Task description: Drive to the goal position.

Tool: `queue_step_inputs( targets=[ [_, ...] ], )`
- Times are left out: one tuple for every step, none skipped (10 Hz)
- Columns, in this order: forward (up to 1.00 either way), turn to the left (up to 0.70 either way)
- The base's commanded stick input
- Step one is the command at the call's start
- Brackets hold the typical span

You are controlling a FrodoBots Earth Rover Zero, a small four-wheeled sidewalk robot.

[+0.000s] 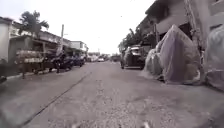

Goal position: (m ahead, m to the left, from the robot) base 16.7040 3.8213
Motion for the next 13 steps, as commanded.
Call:
queue_step_inputs(
  targets=[
    [0.85,0.00],
    [0.85,0.00],
    [0.85,0.00],
    [0.85,0.00],
    [0.85,0.00],
    [0.85,0.00],
    [0.85,0.00],
    [0.85,0.00],
    [0.85,0.00],
    [0.85,0.00],
    [0.85,0.00],
    [0.85,0.00],
    [0.85,0.00]
  ],
)
